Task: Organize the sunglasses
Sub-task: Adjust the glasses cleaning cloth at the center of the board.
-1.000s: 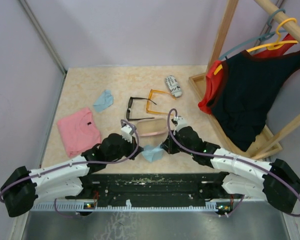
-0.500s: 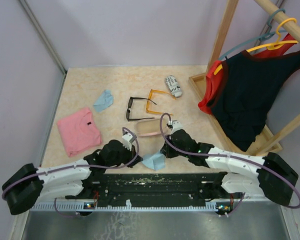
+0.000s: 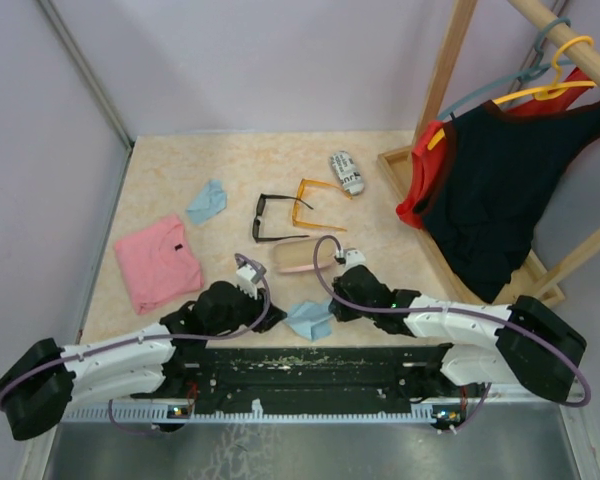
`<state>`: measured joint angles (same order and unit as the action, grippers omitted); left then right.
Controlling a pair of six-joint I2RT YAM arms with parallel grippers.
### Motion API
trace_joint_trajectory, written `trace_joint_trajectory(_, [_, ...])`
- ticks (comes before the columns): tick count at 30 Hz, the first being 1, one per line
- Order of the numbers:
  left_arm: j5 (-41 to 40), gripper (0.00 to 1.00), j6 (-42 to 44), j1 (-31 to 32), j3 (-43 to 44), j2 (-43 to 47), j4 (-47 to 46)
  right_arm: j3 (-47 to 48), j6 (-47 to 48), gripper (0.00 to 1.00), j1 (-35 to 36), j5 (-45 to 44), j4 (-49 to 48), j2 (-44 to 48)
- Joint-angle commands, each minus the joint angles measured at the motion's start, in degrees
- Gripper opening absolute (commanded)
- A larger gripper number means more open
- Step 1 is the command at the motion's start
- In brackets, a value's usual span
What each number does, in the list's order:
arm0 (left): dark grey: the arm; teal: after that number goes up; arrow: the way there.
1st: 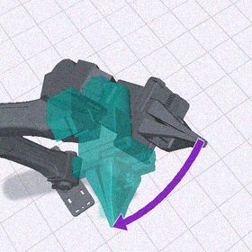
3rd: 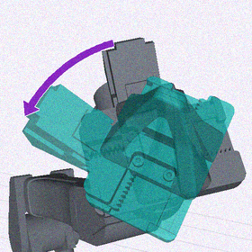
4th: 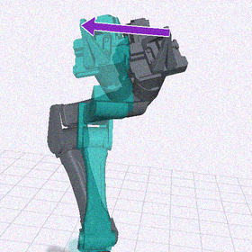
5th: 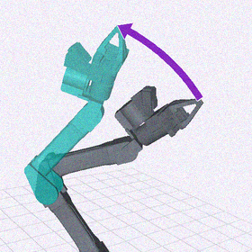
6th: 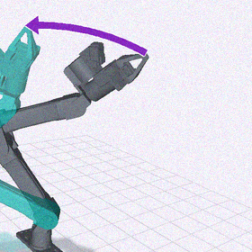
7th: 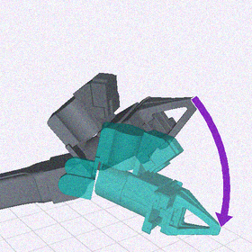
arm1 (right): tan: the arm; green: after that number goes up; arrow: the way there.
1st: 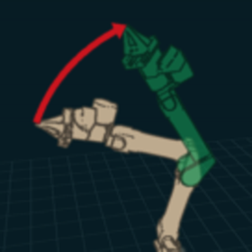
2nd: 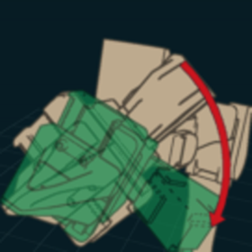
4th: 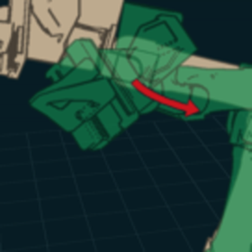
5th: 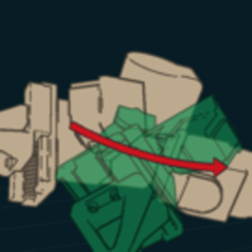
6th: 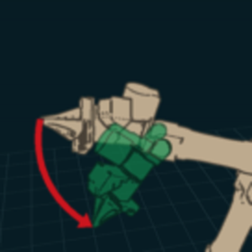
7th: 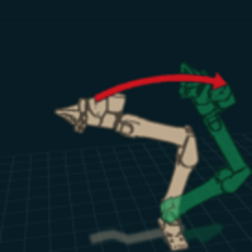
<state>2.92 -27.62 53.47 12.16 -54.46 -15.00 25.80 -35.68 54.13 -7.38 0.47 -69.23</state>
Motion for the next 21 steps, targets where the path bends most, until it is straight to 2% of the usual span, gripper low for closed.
trace_joint_trajectory(1, [-5.2,0.41,-0.2,-0.4,-1.0,4.8,2.5,-0.3,2.5,0.00,0.0,1.4,-0.8,3.1])
trace_joint_trajectory(4, [-6.9,0.51,-1.1,-0.4,0.0,4.2,3.1,-0.6,3.4,0.00,0.1,2.6,0.6,3.7])
trace_joint_trajectory(6, [-7.0,0.54,-2.1,-0.3,1.1,1.5,3.1,-1.1,3.8,0.00,0.3,3.4,0.7,4.1])
trace_joint_trajectory(12, [-5.4,0.55,-3.6,-0.4,5.7,-8.1,2.5,-3.0,3.6,0.00,0.5,5.1,-0.4,3.9])
trace_joint_trajectory(21, [-9.3,0.54,-2.9,-0.2,14.2,-16.9,8.1,-4.9,1.4,0.00,1.0,3.8,-0.4,4.8])
